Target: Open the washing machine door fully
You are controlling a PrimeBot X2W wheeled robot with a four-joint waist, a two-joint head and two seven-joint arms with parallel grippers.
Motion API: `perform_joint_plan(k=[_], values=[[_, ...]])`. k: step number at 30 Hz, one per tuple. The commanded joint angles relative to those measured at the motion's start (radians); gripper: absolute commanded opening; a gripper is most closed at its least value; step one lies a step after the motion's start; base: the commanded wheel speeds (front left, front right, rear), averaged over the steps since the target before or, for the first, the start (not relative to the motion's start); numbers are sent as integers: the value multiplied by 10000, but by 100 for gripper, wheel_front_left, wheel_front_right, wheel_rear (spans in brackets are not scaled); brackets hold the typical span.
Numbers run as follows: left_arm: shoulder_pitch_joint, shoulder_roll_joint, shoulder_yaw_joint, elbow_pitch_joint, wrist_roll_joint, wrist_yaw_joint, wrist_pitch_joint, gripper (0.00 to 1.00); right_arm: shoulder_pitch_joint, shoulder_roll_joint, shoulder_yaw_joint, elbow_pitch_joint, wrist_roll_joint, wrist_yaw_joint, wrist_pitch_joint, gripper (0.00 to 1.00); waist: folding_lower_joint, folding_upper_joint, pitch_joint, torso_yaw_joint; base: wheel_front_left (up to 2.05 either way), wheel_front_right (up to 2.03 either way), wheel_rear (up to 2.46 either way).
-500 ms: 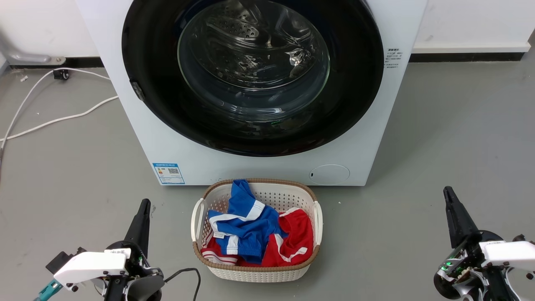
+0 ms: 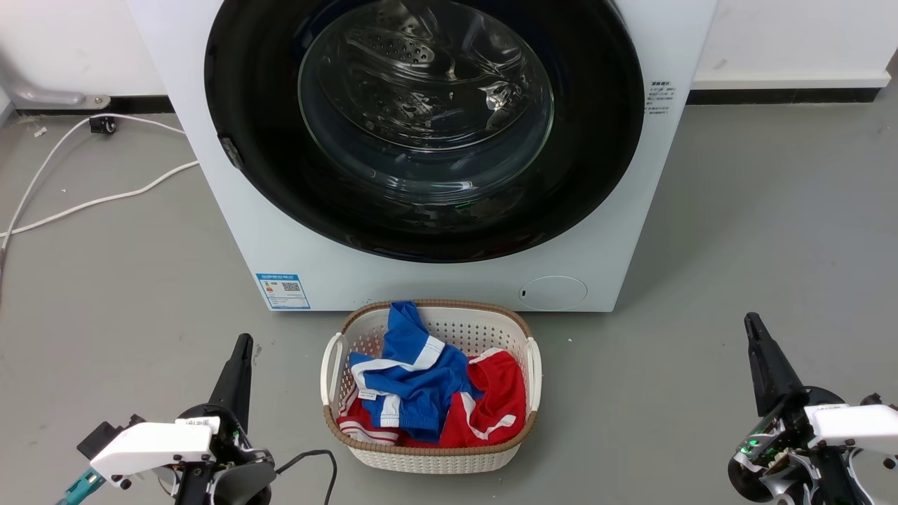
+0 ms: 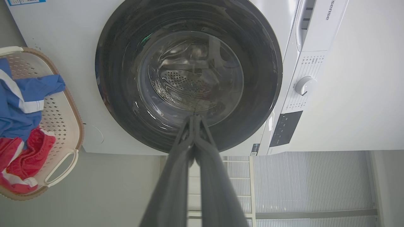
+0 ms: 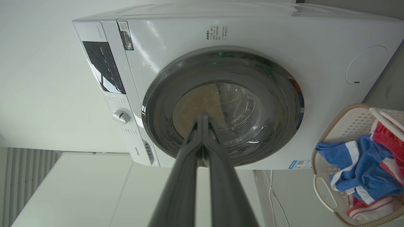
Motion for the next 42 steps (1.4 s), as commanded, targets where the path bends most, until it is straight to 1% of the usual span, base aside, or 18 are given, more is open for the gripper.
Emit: perform_joint_plan(k=[1,25,26,28,38,42], values=[[-104,-8,28,12,46,-33,28,0,-99,41,-15,8,-75,29,39,0,0,-1,0,0,0,0,0],[-107,-22,53,13,57,-33,35,0,-102,55,-36,8,-90,29,44,0,0,-1,0,0,0,0,0],[15,-23,14,39,27,2,32,100,17,15,-20,33,-13,-2,30,100,0,-1,0,0,0,0,0],[164,-65,-7,227,27,11,32,100,183,31,-9,202,-8,-2,28,100,0,-1,0,0,0,0,0],[96,-63,-549,-105,58,7,-476,100,257,32,313,-235,-210,1,-442,100,0,-1,10,20,0,0,0],[94,-62,-730,-416,327,5,-754,100,269,2,476,-443,-430,2,-732,100,0,-1,15,56,0,0,0]])
